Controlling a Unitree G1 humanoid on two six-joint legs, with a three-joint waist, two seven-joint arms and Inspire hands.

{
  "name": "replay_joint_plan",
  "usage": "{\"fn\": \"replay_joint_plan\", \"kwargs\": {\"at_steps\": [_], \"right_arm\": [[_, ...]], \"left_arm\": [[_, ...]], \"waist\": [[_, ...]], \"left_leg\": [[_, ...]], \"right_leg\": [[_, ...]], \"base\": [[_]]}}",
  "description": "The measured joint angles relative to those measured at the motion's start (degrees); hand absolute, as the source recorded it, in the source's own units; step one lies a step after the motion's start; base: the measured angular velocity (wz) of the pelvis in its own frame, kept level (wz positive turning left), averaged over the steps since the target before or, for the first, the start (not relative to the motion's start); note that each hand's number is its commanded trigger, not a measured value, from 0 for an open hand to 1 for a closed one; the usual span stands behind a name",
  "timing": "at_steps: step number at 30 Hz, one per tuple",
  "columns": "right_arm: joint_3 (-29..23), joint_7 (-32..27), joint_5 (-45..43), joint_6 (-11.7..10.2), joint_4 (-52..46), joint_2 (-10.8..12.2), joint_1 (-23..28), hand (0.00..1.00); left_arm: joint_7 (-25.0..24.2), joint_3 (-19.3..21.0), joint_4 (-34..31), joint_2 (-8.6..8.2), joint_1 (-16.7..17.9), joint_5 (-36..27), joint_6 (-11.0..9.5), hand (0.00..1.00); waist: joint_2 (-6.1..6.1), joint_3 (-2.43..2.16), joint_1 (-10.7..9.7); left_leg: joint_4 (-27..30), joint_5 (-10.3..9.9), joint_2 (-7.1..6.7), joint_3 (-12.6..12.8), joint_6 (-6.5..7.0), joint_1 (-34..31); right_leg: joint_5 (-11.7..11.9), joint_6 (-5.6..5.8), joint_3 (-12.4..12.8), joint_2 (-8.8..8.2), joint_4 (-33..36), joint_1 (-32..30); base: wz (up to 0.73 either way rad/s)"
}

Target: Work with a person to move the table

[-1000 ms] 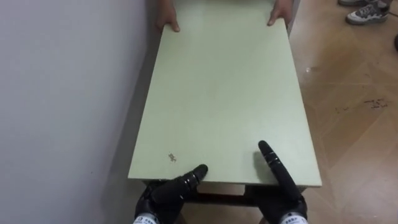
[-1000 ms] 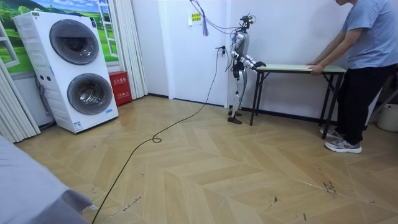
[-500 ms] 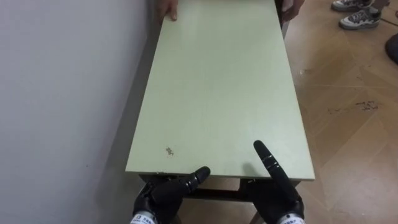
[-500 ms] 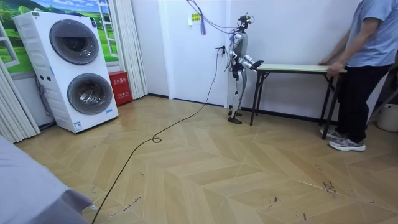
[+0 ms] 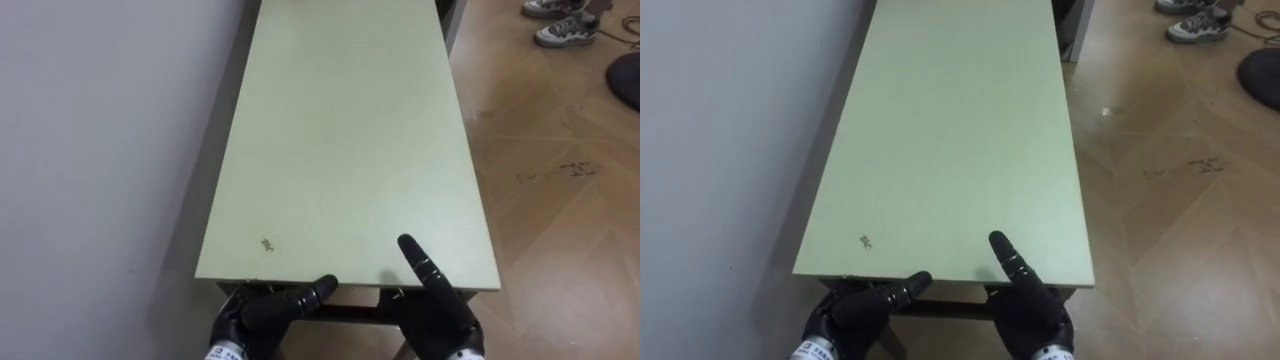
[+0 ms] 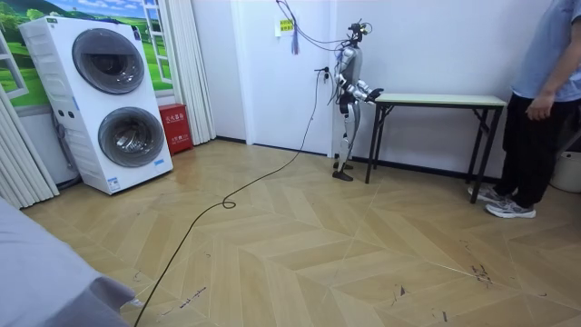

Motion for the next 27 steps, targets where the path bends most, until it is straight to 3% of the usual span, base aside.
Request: {"fn": "replay_joint_plan", "kwargs": {"at_steps": [2,7,11,17,27], "right_arm": [[-0.1,1.7,-5.4,1.1,0.6,-0.7,0.0,0.00],[-0.3,6.5,-18.4,1.8,3.5,-1.3,-0.8,0.00],[0.1,9.1,-24.8,2.4,5.6,-3.4,-2.5,0.00],[0.1,14.5,-34.6,2.5,10.3,-4.2,-5.7,0.00],[-0.4,17.3,-47.3,3.0,15.8,-4.5,-6.3,0.00]], "left_arm": [[-1.4,0.2,0.0,0.19,0.0,4.6,0.2,0.00],[-5.1,0.1,0.5,1.91,0.2,7.6,0.3,0.00],[-7.5,-1.3,3.7,3.23,-0.3,7.8,-0.4,0.00],[-12.9,-2.1,9.4,5.15,-1.0,8.0,-0.6,0.00],[-15.4,-1.3,18.5,5.25,-2.6,11.8,-0.6,0.00]], "waist": [[-0.20,-0.07,0.1],[-0.86,-0.40,-0.1],[-1.01,-0.41,-0.1],[-1.58,-0.24,-0.6],[-2.50,-0.91,-0.2]], "left_leg": [[0.0,0.0,-0.02,0.0,0.00,-0.1],[0.1,0.0,0.20,-0.2,-0.03,0.1],[-0.3,-0.1,0.61,-0.1,-0.18,1.1],[-0.3,-0.2,0.76,-0.4,-0.27,1.2],[0.0,-0.2,0.85,-0.6,-0.33,1.3]], "right_leg": [[0.0,0.00,-0.1,-0.01,-0.1,-0.1],[0.0,-0.01,-0.7,-0.01,0.0,0.2],[0.0,0.00,-0.7,0.05,0.0,1.1],[0.1,-0.09,-1.0,0.18,-0.3,1.8],[0.2,-0.26,-2.2,0.13,-1.2,2.2]], "base": [[0.00],[0.03],[-0.02],[0.02],[0.02]]}}
